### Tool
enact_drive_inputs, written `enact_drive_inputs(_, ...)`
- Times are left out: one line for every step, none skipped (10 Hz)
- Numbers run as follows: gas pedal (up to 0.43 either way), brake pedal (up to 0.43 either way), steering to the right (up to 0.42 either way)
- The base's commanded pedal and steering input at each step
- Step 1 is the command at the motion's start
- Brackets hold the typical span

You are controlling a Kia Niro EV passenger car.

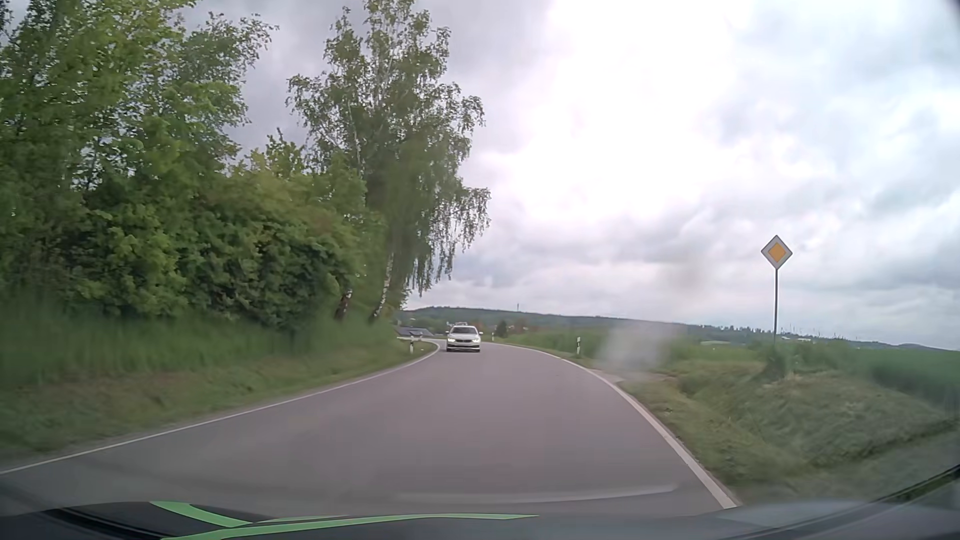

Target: Follow the waypoints while adhering to traffic rules and regulations

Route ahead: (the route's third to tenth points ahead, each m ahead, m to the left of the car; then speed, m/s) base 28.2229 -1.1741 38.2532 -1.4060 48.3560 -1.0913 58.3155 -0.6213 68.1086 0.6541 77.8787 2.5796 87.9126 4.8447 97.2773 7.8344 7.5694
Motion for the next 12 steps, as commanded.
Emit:
enact_drive_inputs(0.409,0.0,0.119)
enact_drive_inputs(0.409,0.0,0.113)
enact_drive_inputs(0.409,0.0,0.105)
enact_drive_inputs(0.409,0.0,0.085)
enact_drive_inputs(0.429,0.0,0.07)
enact_drive_inputs(0.429,0.0,0.048)
enact_drive_inputs(0.441,0.0,0.025)
enact_drive_inputs(0.449,0.0,0.008)
enact_drive_inputs(0.449,0.0,0.002)
enact_drive_inputs(0.449,0.0,0.0)
enact_drive_inputs(0.449,0.0,-0.001)
enact_drive_inputs(0.449,0.0,-0.003)
